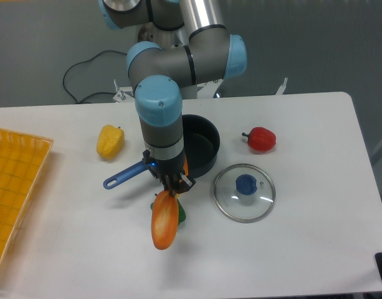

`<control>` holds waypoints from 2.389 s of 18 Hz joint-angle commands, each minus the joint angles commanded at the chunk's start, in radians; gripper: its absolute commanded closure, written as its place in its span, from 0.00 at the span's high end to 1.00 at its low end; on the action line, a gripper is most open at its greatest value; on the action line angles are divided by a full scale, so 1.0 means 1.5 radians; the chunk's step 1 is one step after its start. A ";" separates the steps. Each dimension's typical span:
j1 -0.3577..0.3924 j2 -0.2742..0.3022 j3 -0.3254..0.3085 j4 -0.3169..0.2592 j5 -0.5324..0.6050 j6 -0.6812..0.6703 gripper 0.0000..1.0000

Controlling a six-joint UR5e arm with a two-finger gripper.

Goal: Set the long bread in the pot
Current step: 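Lift the held orange bread loaf and swing it toward the black pot, then move the gripper with the bread over the pot opening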

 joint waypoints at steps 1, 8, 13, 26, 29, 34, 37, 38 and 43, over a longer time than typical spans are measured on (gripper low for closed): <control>0.002 0.004 -0.005 0.001 -0.002 0.019 0.03; 0.026 0.024 -0.054 0.061 -0.109 0.076 0.03; 0.048 0.047 -0.083 0.071 -0.139 0.117 0.03; 0.068 0.090 -0.151 0.071 -0.184 0.186 0.03; 0.071 0.098 -0.161 0.071 -0.185 0.201 0.03; 0.081 0.100 -0.177 0.071 -0.194 0.216 0.03; 0.094 0.115 -0.198 0.071 -0.213 0.256 0.03; 0.095 0.118 -0.200 0.071 -0.215 0.261 0.03; 0.099 0.130 -0.214 0.069 -0.217 0.279 0.03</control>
